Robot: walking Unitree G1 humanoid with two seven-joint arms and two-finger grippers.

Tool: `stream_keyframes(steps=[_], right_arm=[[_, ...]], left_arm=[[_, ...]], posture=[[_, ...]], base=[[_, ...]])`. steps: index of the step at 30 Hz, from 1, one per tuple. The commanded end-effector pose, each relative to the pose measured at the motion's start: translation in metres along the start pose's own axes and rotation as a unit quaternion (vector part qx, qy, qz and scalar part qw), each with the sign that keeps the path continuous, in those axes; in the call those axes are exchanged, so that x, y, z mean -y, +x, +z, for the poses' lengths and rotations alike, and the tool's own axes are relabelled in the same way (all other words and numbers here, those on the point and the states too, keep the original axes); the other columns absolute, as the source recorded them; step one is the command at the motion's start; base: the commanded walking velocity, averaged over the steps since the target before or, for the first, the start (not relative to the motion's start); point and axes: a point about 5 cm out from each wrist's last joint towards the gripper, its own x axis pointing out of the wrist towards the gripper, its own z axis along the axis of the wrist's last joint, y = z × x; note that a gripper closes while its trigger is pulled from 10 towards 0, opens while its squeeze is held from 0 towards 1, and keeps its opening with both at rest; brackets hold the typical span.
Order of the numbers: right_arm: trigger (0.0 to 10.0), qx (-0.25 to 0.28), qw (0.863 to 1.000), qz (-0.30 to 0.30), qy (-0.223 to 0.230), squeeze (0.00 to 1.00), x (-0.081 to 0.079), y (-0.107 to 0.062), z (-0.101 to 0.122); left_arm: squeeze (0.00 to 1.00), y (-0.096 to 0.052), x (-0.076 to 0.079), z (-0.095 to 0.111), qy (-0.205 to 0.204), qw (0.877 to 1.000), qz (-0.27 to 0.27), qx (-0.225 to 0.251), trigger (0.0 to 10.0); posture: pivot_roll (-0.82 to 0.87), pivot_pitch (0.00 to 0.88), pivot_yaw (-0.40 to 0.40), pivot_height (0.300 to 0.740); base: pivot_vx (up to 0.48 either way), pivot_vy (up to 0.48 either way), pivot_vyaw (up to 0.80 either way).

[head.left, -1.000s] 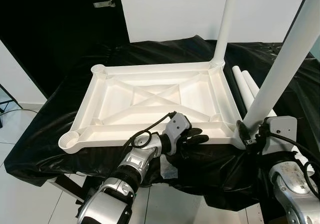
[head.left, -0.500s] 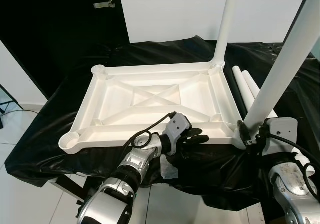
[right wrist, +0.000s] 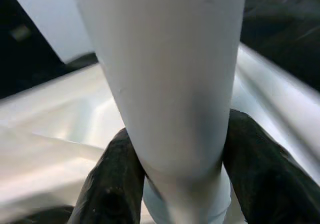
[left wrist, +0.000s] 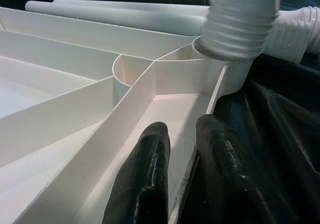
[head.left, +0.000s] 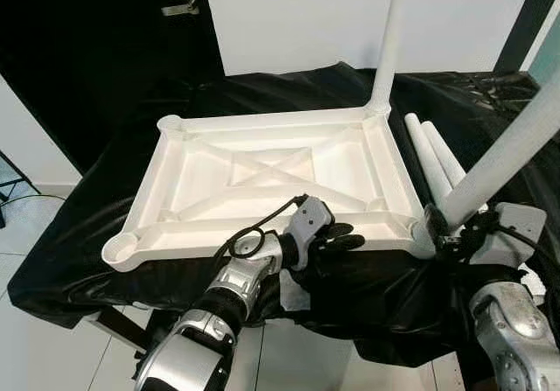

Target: Building children table

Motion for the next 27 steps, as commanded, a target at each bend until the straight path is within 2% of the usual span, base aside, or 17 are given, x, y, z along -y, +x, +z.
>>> stream_keyframes(steps=[1, 4, 8, 12, 19, 27], right_arm=[[10.0, -0.063, 0.997, -0.018, 0.040, 0.00, 0.007, 0.001, -0.021], [10.0, -0.055, 0.998, -0.019, 0.040, 0.00, 0.008, 0.004, -0.017], [10.0, -0.036, 0.999, 0.006, 0.007, 0.00, -0.001, 0.015, -0.005], [10.0, -0.022, 1.000, 0.017, -0.002, 0.00, -0.005, 0.017, 0.007], [10.0, -0.016, 1.000, 0.017, -0.009, 0.00, -0.002, 0.016, 0.019], [10.0, -0.025, 0.999, 0.012, -0.046, 0.00, 0.002, 0.005, 0.022]], left_arm=[[0.00, 0.001, 0.009, -0.013, -0.015, 0.999, -0.026, -0.032, 10.0], [0.00, 0.001, 0.009, -0.014, -0.015, 0.999, -0.026, -0.032, 10.0], [0.00, 0.001, 0.009, -0.014, -0.016, 0.999, -0.024, -0.032, 10.0], [0.00, 0.002, 0.009, -0.013, -0.016, 0.999, -0.023, -0.029, 10.0], [0.00, 0.001, 0.009, -0.014, -0.017, 0.999, -0.020, -0.029, 10.0], [0.00, 0.002, 0.009, -0.014, -0.019, 0.999, -0.019, -0.029, 10.0]], posture=[[-0.22, 0.003, 0.079, 0.740], [-0.22, 0.002, 0.078, 0.740], [-0.21, 0.000, 0.075, 0.740], [-0.21, 0.000, 0.068, 0.740], [-0.21, 0.000, 0.062, 0.740], [-0.23, 0.000, 0.054, 0.740]], base=[[0.000, 0.000, 0.00], [0.000, 0.000, 0.00], [0.000, 0.000, 0.00], [0.000, 0.000, 0.00], [0.000, 0.000, 0.00], [0.000, 0.000, 0.00]])
